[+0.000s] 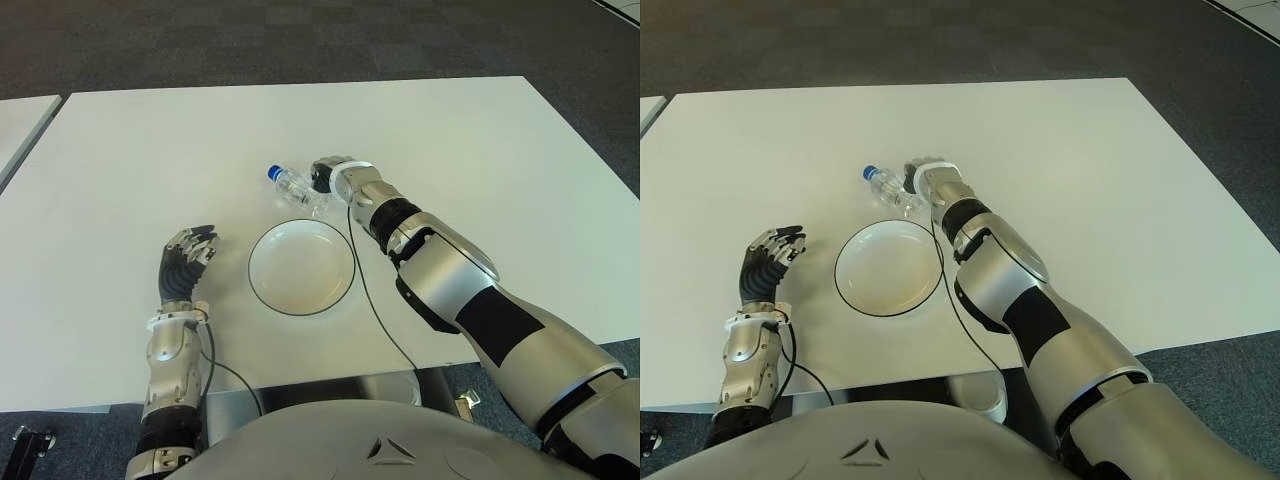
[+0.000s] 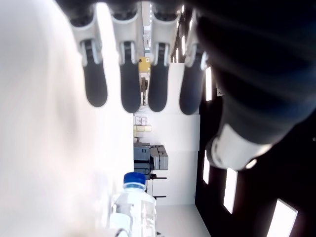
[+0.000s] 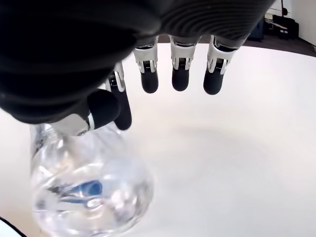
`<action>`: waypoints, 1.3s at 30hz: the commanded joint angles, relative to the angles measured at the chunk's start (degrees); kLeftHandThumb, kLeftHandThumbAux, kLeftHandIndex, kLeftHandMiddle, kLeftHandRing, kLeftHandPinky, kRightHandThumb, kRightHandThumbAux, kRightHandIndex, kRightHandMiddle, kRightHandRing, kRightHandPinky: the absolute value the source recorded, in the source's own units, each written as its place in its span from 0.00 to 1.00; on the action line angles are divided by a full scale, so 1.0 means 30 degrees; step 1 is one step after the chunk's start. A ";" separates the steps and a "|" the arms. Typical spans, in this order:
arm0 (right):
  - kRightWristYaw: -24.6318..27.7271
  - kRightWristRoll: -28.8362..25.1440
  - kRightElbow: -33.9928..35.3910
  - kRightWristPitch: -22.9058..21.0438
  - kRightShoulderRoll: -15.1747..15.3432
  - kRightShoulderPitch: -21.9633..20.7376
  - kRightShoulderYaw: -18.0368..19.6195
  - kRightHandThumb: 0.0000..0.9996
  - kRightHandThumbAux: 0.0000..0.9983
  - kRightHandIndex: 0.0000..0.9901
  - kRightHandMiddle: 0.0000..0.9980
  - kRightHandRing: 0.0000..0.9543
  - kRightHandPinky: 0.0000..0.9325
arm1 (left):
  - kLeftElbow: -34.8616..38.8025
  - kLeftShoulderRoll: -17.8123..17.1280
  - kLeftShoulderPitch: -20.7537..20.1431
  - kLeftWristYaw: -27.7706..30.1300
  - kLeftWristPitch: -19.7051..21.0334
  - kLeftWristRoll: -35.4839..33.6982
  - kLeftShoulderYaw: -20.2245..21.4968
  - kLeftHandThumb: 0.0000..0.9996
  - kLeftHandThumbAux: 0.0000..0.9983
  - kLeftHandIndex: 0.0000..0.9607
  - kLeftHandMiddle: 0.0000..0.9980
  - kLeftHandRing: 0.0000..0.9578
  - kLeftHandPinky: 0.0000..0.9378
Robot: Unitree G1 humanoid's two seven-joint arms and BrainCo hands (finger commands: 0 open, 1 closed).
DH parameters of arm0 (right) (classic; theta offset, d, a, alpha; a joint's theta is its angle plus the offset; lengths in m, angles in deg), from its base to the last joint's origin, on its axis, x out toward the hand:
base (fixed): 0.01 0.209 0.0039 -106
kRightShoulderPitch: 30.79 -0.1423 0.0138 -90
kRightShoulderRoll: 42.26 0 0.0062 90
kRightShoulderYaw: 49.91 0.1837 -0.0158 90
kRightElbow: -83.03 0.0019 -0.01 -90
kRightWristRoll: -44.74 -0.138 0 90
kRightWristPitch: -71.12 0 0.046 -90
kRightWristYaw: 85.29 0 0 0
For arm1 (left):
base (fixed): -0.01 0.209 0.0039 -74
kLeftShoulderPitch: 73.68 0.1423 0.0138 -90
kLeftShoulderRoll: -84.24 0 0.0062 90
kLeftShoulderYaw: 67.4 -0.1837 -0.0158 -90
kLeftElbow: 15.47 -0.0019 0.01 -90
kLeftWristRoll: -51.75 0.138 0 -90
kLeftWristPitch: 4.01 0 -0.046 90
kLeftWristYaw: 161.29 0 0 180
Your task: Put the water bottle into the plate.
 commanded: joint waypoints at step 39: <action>-0.2248 -0.1630 -0.0019 -0.1072 -0.1047 -0.3773 0.2752 0.17 0.63 0.25 0.00 0.00 0.00 | -0.1726 0.0068 -0.0983 -0.0414 -0.0836 0.0475 0.0158 0.69 0.73 0.43 0.33 0.36 0.41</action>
